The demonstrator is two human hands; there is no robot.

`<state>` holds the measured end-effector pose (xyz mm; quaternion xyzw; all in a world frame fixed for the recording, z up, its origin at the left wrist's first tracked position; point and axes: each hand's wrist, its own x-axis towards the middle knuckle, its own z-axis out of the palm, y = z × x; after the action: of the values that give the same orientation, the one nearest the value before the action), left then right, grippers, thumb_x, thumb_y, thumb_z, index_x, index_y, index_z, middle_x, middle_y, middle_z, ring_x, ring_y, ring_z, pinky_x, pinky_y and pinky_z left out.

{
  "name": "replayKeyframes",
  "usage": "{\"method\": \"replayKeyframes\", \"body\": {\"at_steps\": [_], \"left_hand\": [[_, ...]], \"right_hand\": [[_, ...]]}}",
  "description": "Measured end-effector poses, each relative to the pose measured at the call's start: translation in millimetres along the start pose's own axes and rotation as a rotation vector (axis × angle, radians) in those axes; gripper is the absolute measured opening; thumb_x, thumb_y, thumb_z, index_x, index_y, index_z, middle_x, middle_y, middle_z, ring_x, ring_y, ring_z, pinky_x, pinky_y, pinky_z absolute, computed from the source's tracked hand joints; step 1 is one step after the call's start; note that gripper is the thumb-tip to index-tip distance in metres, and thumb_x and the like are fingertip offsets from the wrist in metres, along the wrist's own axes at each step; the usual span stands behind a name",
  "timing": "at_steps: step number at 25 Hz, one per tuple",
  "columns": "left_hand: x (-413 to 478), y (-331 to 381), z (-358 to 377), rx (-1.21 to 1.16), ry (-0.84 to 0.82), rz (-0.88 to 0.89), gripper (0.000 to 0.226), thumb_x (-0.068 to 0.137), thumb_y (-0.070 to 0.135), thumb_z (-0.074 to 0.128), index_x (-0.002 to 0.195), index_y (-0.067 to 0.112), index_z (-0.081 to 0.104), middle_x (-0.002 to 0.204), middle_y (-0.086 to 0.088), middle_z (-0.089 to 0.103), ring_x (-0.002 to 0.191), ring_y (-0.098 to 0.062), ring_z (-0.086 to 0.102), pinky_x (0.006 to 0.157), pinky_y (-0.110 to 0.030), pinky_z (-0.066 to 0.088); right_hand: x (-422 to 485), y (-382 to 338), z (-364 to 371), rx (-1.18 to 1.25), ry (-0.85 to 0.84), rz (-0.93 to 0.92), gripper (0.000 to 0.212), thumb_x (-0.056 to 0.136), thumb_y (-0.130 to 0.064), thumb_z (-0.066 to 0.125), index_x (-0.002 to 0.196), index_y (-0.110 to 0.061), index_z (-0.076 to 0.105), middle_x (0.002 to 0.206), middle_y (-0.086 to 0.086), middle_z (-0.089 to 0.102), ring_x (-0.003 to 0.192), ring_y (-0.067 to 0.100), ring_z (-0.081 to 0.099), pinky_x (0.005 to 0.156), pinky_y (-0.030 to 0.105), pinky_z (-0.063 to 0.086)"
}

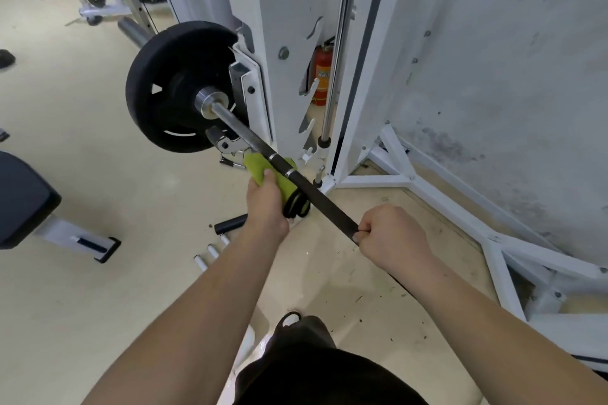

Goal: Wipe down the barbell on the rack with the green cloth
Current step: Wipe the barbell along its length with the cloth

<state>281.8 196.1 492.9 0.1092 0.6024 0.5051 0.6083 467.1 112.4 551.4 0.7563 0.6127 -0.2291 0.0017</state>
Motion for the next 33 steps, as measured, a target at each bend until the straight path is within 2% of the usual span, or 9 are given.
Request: {"method": "replayKeyframes", "body": {"at_steps": [6, 9, 12, 15, 20, 25, 27, 30, 33], "left_hand": [[-69.8, -75.6, -0.7, 0.071, -0.371, -0.364, 0.045, 0.11, 0.04, 0.037, 0.134, 0.013, 0.064, 0.128, -0.012, 0.072, 0.117, -0.028, 0.071, 0.107, -0.047, 0.051], [-61.7, -58.3, -2.1, 0.187, -0.239, -0.346, 0.031, 0.108, 0.029, 0.046, 0.127, 0.013, 0.064, 0.115, -0.012, 0.076, 0.105, -0.031, 0.073, 0.096, -0.047, 0.057], [-39.7, -24.1, 4.6, 0.258, 0.031, -0.015, 0.02, 0.106, 0.028, 0.048, 0.119, 0.016, 0.059, 0.1, -0.003, 0.066, 0.092, -0.023, 0.064, 0.083, -0.038, 0.054], [-66.4, -46.2, 4.5, 0.621, -0.087, 0.467, 0.029, 0.097, 0.028, 0.05, 0.111, 0.004, 0.057, 0.1, -0.025, 0.056, 0.092, -0.036, 0.059, 0.073, -0.052, 0.053], [-93.0, -92.1, -2.9, 1.377, -0.224, 1.101, 0.041, 0.088, 0.018, 0.068, 0.13, 0.017, 0.068, 0.137, -0.01, 0.062, 0.126, -0.038, 0.049, 0.109, -0.054, 0.038], [-159.0, -134.0, 19.8, 1.487, -0.936, 1.344, 0.04, 0.088, 0.023, 0.068, 0.128, 0.024, 0.068, 0.131, 0.003, 0.07, 0.13, -0.025, 0.055, 0.119, -0.055, 0.027], [-151.0, -122.7, 27.3, 1.586, -0.876, 1.294, 0.034, 0.095, 0.032, 0.059, 0.127, 0.028, 0.067, 0.13, 0.004, 0.069, 0.129, -0.023, 0.056, 0.12, -0.05, 0.024], [-151.7, -113.7, 34.6, 1.68, -0.403, 1.167, 0.028, 0.094, 0.037, 0.052, 0.114, 0.026, 0.068, 0.12, 0.001, 0.069, 0.124, -0.029, 0.055, 0.117, -0.057, 0.025], [-217.1, -177.8, 37.9, 1.588, -0.68, 1.269, 0.027, 0.096, 0.035, 0.046, 0.11, 0.029, 0.069, 0.109, 0.004, 0.067, 0.119, -0.027, 0.057, 0.112, -0.052, 0.031]], "right_hand": [[-4.8, 14.3, -4.2, 0.17, -0.024, 0.024, 0.008, 0.088, -0.034, 0.074, 0.082, -0.031, 0.078, 0.077, -0.012, 0.065, 0.079, 0.014, 0.063, 0.068, 0.031, 0.052], [-16.7, 35.0, -5.6, 0.414, -0.001, 0.045, 0.01, 0.093, -0.032, 0.072, 0.093, -0.03, 0.082, 0.09, -0.019, 0.071, 0.092, 0.009, 0.066, 0.085, 0.033, 0.055], [-30.7, 51.6, -5.1, 0.431, 0.036, 0.141, 0.021, 0.099, -0.024, 0.061, 0.09, -0.022, 0.08, 0.09, -0.01, 0.075, 0.086, 0.014, 0.069, 0.083, 0.036, 0.058], [-47.0, 66.5, -0.2, 0.4, 0.056, 0.196, 0.024, 0.096, -0.015, 0.056, 0.081, -0.011, 0.074, 0.075, 0.001, 0.07, 0.07, 0.021, 0.062, 0.067, 0.035, 0.052], [-90.5, 99.8, 1.7, 0.325, 0.082, 0.19, 0.03, 0.088, -0.012, 0.053, 0.058, -0.018, 0.054, 0.057, -0.004, 0.05, 0.059, 0.019, 0.049, 0.057, 0.032, 0.04], [-140.7, 141.1, 7.8, 0.224, 0.13, 0.198, 0.028, 0.083, -0.011, 0.053, 0.056, -0.017, 0.048, 0.058, 0.001, 0.05, 0.058, 0.026, 0.052, 0.05, 0.03, 0.036], [-164.2, 162.9, 6.7, 0.204, 0.132, 0.197, 0.028, 0.086, -0.011, 0.052, 0.059, -0.018, 0.051, 0.059, -0.001, 0.052, 0.057, 0.023, 0.052, 0.05, 0.028, 0.037], [-197.6, 197.1, 6.1, 0.187, 0.162, 0.241, 0.02, 0.091, -0.018, 0.055, 0.078, -0.022, 0.07, 0.078, -0.003, 0.067, 0.067, 0.019, 0.061, 0.06, 0.034, 0.054], [-224.3, 220.3, 9.6, 0.218, 0.173, 0.291, 0.029, 0.091, -0.028, 0.065, 0.117, -0.022, 0.074, 0.115, -0.001, 0.069, 0.095, 0.02, 0.066, 0.081, 0.037, 0.058]]}}
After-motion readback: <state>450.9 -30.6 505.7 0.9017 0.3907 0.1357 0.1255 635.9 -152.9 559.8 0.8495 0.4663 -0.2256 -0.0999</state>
